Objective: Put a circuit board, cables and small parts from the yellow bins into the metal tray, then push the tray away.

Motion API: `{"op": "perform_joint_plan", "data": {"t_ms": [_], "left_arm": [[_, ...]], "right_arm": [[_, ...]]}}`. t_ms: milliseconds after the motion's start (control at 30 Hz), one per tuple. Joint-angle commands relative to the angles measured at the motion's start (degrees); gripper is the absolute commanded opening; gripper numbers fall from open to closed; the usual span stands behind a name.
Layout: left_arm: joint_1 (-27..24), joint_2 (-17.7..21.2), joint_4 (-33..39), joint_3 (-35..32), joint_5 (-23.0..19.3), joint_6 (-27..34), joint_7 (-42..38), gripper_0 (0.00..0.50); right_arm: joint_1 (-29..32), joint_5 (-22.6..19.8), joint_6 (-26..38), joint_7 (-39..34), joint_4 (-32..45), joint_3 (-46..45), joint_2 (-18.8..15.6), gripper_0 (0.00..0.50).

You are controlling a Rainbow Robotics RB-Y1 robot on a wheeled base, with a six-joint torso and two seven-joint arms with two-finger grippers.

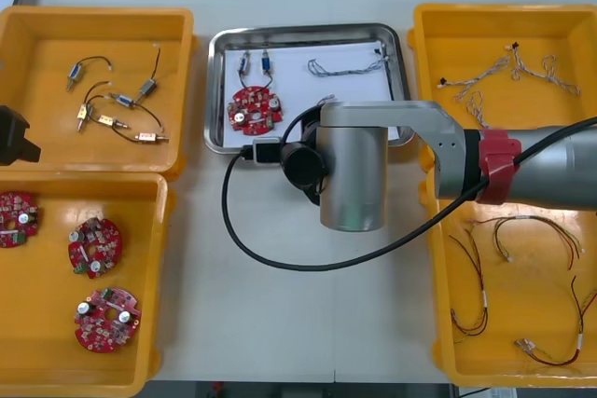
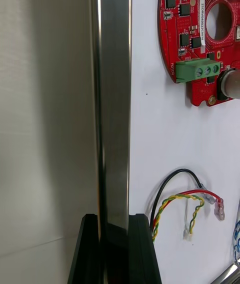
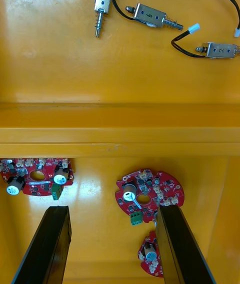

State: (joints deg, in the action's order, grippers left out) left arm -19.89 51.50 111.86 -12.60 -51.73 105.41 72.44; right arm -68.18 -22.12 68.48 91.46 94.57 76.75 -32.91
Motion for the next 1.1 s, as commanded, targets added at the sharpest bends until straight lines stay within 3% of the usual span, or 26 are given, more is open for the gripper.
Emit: {"op": "perform_joint_plan", "data": {"t_ms": [33,1100], "left_arm": [[1.0,2.6,1.8,-2.0,0.3,0.0,2.7,0.5],[1.0,2.6,1.8,-2.0,0.3,0.0,2.7,0.5]], "right_arm": [[-4.3,0.8,-1.6,3.5,-2.2,0.6,-0.1,0.0],[-10.1,0.8,-9.7,3.2,-16.0,-0.2,5.0,0.0]]}}
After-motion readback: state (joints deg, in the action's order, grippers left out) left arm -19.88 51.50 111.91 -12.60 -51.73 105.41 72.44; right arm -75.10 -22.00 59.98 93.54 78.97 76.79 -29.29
